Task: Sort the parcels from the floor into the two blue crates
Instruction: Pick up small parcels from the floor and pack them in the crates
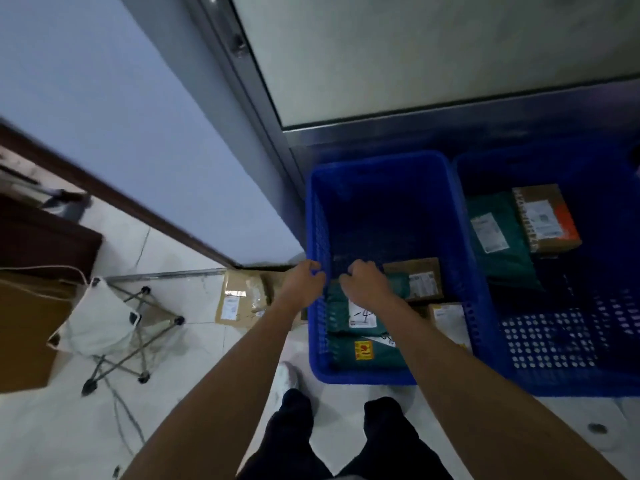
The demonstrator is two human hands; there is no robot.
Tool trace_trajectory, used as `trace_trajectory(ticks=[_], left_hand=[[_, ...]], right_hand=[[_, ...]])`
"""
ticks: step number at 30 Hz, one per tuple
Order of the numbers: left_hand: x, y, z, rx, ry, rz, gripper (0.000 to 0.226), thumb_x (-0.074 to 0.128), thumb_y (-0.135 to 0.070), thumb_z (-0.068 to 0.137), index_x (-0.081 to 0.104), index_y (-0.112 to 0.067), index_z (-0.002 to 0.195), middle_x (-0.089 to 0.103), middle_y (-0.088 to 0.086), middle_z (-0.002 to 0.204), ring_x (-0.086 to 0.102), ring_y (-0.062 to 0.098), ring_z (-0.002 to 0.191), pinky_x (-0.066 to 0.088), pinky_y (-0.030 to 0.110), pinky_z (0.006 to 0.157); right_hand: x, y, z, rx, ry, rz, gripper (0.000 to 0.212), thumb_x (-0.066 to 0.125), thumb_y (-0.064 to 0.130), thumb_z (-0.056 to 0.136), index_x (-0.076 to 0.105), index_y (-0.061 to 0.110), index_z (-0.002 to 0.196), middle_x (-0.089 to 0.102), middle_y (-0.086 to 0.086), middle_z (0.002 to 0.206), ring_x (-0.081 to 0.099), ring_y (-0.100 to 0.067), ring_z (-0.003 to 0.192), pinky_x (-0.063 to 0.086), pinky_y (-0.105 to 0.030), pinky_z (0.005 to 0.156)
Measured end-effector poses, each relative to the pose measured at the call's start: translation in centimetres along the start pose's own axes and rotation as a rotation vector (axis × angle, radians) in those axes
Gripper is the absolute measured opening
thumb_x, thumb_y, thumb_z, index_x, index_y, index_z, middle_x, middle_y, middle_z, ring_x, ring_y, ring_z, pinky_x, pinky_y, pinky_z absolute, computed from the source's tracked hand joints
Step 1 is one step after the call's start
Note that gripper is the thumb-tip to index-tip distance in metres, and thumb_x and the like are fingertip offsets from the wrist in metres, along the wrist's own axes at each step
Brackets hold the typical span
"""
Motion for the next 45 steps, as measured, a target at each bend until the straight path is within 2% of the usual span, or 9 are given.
trace_trajectory(ticks=[5,10,15,19,29,37,39,41,45], left_hand=[[-4.7,6.1,0.4,-0.025,-0.037,-0.028,0.034,0.044,-0.026,0.1,0.062,-0.007,0.122,0.069,0.015,0.115,0.067,0.034,0.106,0.055,0.042,0.092],[-7.2,13.0,3.8,-0.072,0.038,-0.038,0.028,0.049,-0.018,0.095,0.067,-0.007,0.113,0.071,0.019,0.107,0.068,0.039,0.099,0.056,0.05,0.09],[-9.5,18.9,8.1,-0.086,0.13,-0.004,0.035,0.052,-0.023,0.096,0.064,-0.006,0.124,0.069,0.016,0.121,0.065,0.034,0.112,0.052,0.048,0.1],[-11.4,23.2,11.8,-0.101,0.173,0.045,0.034,0.049,-0.019,0.099,0.063,-0.002,0.126,0.066,0.018,0.125,0.063,0.035,0.116,0.05,0.045,0.102],[-9.7,37.6,24.0,-0.198,0.255,0.195,0.036,0.044,-0.02,0.101,0.063,-0.005,0.127,0.062,0.016,0.131,0.058,0.035,0.119,0.048,0.042,0.101],[-3.9,48.5,33.6,-0.294,0.27,0.069,0.053,0.053,-0.033,0.095,0.046,-0.01,0.142,0.055,0.014,0.139,0.053,0.032,0.124,0.045,0.039,0.102],[-2.5,49.9,36.1,-0.283,0.264,0.03,0.054,0.051,-0.035,0.092,0.048,-0.007,0.138,0.057,0.016,0.136,0.055,0.034,0.121,0.048,0.043,0.1],[-1.1,51.2,38.2,-0.289,0.249,-0.011,0.054,0.05,-0.037,0.089,0.05,-0.005,0.133,0.06,0.017,0.13,0.058,0.035,0.115,0.05,0.045,0.095],[1.6,52.9,40.7,-0.293,0.215,-0.152,0.059,0.051,-0.036,0.089,0.044,-0.014,0.143,0.057,0.01,0.139,0.054,0.033,0.124,0.045,0.049,0.105]], right_hand=[[3.8,5.7,1.2,-0.072,0.007,-0.034,0.029,0.042,0.03,0.103,0.06,0.009,0.11,0.065,-0.012,0.102,0.062,-0.028,0.085,0.051,-0.044,0.079],[9.5,9.6,2.7,-0.076,-0.034,-0.067,0.032,0.043,0.028,0.104,0.065,0.005,0.108,0.068,-0.015,0.098,0.064,-0.03,0.085,0.053,-0.044,0.074],[15.8,11.3,6.0,-0.003,-0.014,-0.091,0.029,0.044,0.027,0.102,0.066,0.008,0.1,0.067,-0.011,0.093,0.062,-0.028,0.085,0.05,-0.039,0.069],[21.0,11.2,10.2,0.064,0.043,-0.108,0.025,0.044,0.028,0.101,0.062,0.016,0.088,0.065,-0.007,0.09,0.063,-0.027,0.083,0.047,-0.036,0.063],[34.8,6.1,24.0,0.171,0.122,-0.264,0.031,0.044,0.031,0.101,0.067,0.011,0.106,0.066,-0.009,0.105,0.063,-0.028,0.095,0.052,-0.037,0.08],[44.9,3.0,35.6,0.129,0.236,-0.361,0.022,0.057,0.045,0.089,0.051,0.026,0.082,0.062,-0.006,0.098,0.061,-0.028,0.091,0.04,-0.031,0.067],[46.9,2.4,38.2,0.138,0.245,-0.322,0.025,0.056,0.048,0.089,0.054,0.024,0.09,0.059,-0.004,0.098,0.058,-0.026,0.09,0.044,-0.033,0.07],[49.1,1.4,40.5,0.163,0.238,-0.253,0.033,0.055,0.044,0.093,0.059,0.019,0.115,0.064,-0.005,0.109,0.061,-0.028,0.099,0.051,-0.038,0.083],[52.6,-0.4,44.3,0.186,0.216,-0.082,0.064,0.061,0.053,0.088,0.042,0.03,0.145,0.059,0.002,0.134,0.059,-0.026,0.117,0.05,-0.047,0.097]])
Point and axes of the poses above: each hand's wrist, its own z-axis towards the middle knuckle, its own x-axis out of the palm, y = z × x, the point moved 7 cm from there along z, towards the middle knuckle
